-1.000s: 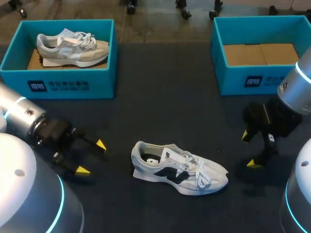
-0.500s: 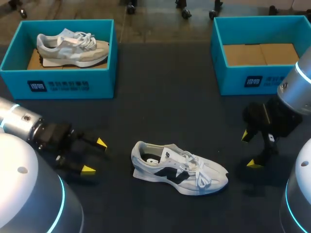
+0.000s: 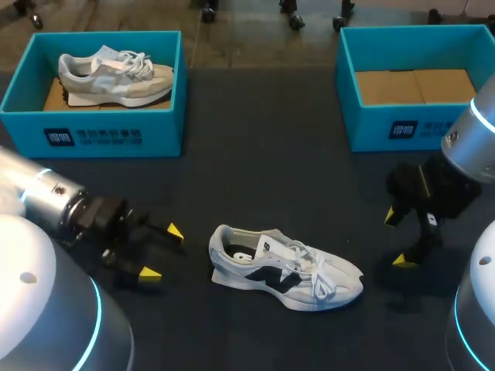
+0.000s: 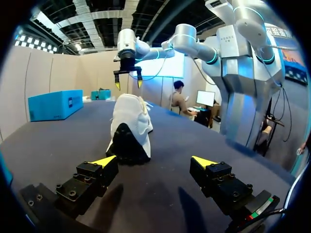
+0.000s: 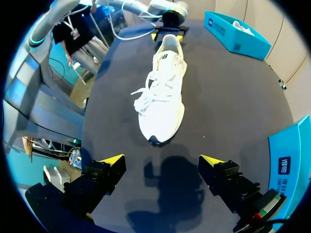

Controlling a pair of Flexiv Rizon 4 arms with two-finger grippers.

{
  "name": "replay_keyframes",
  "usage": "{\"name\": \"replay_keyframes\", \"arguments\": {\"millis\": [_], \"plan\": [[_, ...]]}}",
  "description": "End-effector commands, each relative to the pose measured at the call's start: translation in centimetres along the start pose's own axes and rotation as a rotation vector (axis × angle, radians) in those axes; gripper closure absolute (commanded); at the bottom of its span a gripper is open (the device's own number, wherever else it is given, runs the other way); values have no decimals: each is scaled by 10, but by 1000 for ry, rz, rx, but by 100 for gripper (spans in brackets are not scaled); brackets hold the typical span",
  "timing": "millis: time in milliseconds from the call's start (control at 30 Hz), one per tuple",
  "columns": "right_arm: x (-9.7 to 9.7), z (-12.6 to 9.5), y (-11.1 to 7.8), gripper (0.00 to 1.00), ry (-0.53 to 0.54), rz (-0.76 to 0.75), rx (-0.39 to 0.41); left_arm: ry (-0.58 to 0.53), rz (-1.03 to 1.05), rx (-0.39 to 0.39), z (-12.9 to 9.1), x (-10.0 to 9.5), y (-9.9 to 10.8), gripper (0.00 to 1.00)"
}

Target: Take the shoe out of the shoebox, open the shoe tongue, remove and reinsert the insole, then place the shoe into the shoebox

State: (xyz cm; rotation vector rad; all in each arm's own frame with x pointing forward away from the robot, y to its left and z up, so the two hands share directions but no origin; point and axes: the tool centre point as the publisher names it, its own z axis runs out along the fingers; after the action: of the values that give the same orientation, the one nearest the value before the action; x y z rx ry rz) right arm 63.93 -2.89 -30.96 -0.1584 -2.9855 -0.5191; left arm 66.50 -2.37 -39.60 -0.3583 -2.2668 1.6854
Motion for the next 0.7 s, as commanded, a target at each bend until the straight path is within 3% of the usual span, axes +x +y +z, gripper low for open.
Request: {"name": "replay_keyframes", "arguments": {"millis": [33,233,467,700], "plan": [[1,0,0,0,-1,1,3,7,1,32,7,-8,7,0],[1,0,0,0,-1,1,3,-76,-10,79,14,-24,10,0],[1,0,0,0,-1,1,3,-119,-31,61,27,-34,1,0],[1,0,0,0,-1,1,3,-150,-32,69,38,-28,-2,0]]}}
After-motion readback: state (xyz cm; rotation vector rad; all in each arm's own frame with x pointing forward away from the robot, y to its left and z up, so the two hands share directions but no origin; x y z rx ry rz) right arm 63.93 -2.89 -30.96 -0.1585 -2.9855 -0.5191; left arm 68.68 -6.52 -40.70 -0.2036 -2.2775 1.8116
